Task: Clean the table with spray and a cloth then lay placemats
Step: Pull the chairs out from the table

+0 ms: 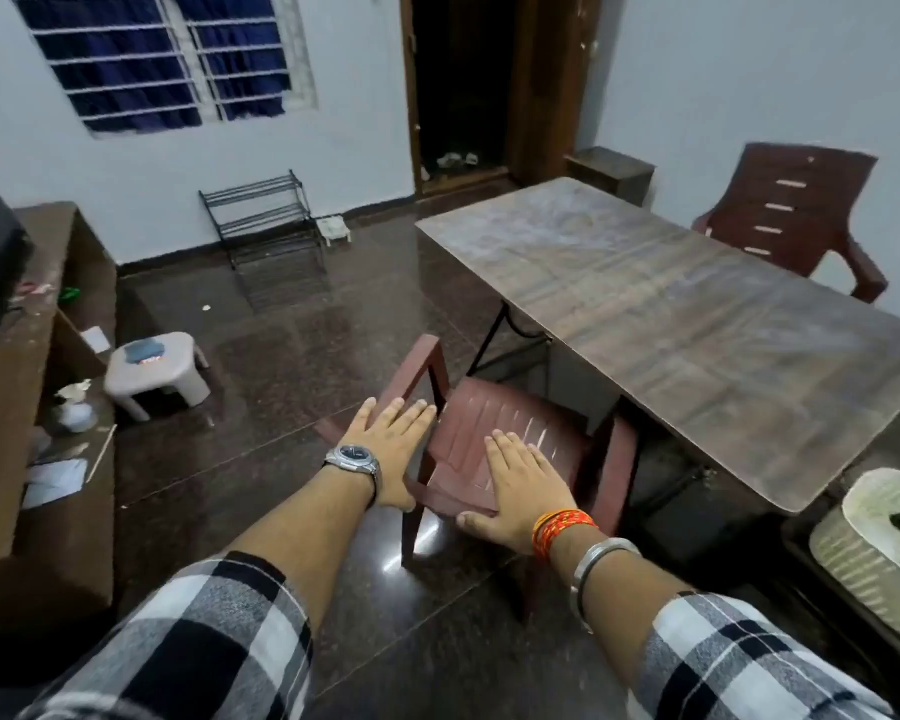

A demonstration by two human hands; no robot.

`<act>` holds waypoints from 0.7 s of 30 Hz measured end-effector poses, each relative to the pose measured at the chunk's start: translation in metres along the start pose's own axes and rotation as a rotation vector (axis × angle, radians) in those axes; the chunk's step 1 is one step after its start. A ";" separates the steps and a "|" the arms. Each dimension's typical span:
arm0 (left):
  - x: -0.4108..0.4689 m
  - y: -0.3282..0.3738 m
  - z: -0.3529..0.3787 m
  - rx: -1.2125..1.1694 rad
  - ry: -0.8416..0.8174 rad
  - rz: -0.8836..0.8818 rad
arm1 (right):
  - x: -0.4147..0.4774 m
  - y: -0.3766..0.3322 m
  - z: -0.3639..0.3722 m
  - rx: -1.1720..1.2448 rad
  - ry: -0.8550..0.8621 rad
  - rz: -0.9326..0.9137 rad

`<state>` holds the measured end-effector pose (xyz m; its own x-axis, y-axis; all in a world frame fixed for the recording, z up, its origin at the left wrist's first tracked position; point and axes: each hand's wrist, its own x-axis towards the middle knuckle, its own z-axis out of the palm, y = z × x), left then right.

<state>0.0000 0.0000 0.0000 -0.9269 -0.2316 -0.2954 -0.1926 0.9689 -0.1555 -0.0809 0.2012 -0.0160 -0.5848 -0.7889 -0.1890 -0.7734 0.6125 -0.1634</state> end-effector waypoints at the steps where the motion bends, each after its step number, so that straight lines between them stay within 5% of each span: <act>1: 0.005 -0.006 0.002 0.007 -0.017 0.043 | 0.004 -0.002 0.003 0.025 -0.032 0.041; 7: 0.032 -0.041 0.036 -0.015 -0.093 0.269 | 0.009 -0.022 0.014 0.203 -0.154 0.277; 13: 0.054 -0.054 0.052 -0.009 0.009 0.352 | 0.025 -0.049 0.026 -0.007 -0.215 0.509; 21: 0.144 -0.153 0.043 0.081 -0.010 0.459 | 0.128 -0.102 0.015 0.060 -0.189 0.607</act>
<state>-0.0903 -0.1858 -0.0591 -0.9073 0.2183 -0.3594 0.2628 0.9616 -0.0792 -0.0734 0.0390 -0.0379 -0.8571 -0.2814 -0.4315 -0.2997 0.9537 -0.0267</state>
